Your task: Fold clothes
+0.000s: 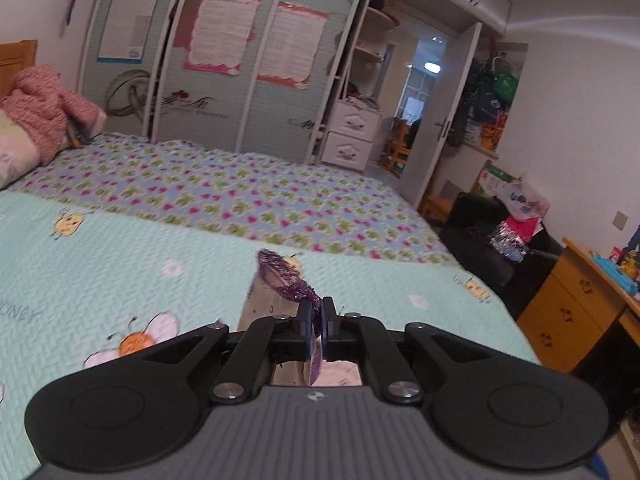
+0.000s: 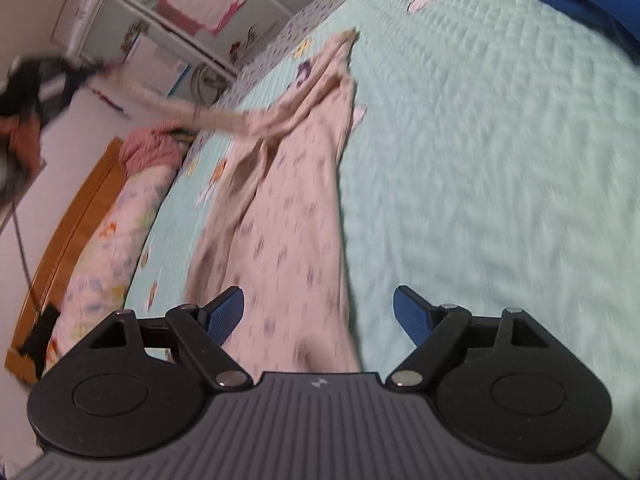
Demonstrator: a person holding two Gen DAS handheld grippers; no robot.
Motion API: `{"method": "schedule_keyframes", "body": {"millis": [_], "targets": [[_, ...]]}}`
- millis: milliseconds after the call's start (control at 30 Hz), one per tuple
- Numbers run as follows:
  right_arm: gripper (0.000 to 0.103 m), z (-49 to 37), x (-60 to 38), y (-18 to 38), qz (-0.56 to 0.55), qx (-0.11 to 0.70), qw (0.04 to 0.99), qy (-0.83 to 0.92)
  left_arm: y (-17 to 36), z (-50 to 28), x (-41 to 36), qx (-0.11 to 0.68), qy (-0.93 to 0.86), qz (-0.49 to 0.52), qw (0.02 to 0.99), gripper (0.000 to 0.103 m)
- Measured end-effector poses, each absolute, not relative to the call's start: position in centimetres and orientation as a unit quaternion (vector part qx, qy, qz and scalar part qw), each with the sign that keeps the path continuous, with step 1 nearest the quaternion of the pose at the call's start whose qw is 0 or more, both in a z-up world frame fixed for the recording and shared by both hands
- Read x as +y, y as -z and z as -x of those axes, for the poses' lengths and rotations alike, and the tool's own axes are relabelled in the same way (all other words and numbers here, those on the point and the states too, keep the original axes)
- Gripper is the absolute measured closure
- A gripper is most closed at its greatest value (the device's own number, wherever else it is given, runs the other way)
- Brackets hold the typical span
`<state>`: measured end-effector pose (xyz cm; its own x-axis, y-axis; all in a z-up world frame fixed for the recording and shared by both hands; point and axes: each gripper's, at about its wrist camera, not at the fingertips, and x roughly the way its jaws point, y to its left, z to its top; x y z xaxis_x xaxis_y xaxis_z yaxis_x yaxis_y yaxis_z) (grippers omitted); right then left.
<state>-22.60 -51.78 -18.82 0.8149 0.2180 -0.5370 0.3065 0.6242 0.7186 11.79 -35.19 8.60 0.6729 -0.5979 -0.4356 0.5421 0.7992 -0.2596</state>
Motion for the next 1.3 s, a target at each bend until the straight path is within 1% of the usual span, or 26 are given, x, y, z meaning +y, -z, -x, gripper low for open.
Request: {"method": "schedule_keyframes", "body": {"millis": [233, 467, 500, 533, 600, 633, 667, 700, 800, 900, 1033, 1167, 1300], "targets": [[0.022, 25.7, -52.7, 19.5, -0.503, 0.310, 0.807, 0.001, -13.1, -12.7, -39.1, 0.234, 0.327, 0.060, 0.914, 0.100], [0.022, 24.5, -51.4, 19.3, -0.460, 0.322, 0.827, -0.014, -15.7, -12.5, -45.5, 0.226, 0.345, 0.037, 0.910, 0.100], [0.025, 24.4, -51.2, 19.3, -0.454, 0.321, 0.831, -0.017, -16.0, -12.2, -46.6, 0.225, 0.350, 0.034, 0.908, 0.100], [0.030, 24.4, -51.1, 19.3, -0.449, 0.322, 0.833, -0.020, -16.4, -11.9, -47.7, 0.224, 0.356, 0.031, 0.907, 0.100], [0.062, 24.7, -51.2, 19.9, -0.457, 0.325, 0.828, -0.020, -17.0, -10.9, -49.9, 0.219, 0.368, 0.023, 0.903, 0.100], [0.073, 24.8, -51.4, 20.4, -0.466, 0.327, 0.822, -0.019, -17.3, -10.3, -51.0, 0.213, 0.374, 0.017, 0.903, 0.100], [0.096, 25.0, -51.7, 20.9, -0.476, 0.329, 0.816, -0.019, -17.7, -9.7, -52.0, 0.208, 0.379, 0.011, 0.902, 0.100], [0.102, 25.3, -52.1, 21.4, -0.489, 0.330, 0.807, -0.021, -17.9, -9.1, -52.9, 0.202, 0.383, 0.005, 0.901, 0.100], [0.102, 26.0, -52.6, 22.0, -0.510, 0.315, 0.799, -0.032, -18.5, -7.9, -54.4, 0.181, 0.387, -0.002, 0.904, 0.100], [0.102, 26.2, -52.3, 21.6, -0.500, 0.313, 0.807, -0.033, -19.4, -6.9, -54.8, 0.160, 0.386, 0.003, 0.909, 0.100], [0.102, 26.0, -51.8, 20.9, -0.472, 0.324, 0.819, -0.031, -21.1, -6.3, -53.3, 0.130, 0.372, 0.019, 0.919, 0.100], [0.102, 25.3, -51.0, 19.1, -0.429, 0.343, 0.835, -0.033, -22.5, -7.4, -50.6, 0.123, 0.341, 0.021, 0.932, 0.100], [0.102, 23.9, -48.7, 15.6, -0.324, 0.355, 0.876, -0.043, -23.1, -9.1, -45.5, 0.114, 0.300, 0.058, 0.946, 0.100]]}}
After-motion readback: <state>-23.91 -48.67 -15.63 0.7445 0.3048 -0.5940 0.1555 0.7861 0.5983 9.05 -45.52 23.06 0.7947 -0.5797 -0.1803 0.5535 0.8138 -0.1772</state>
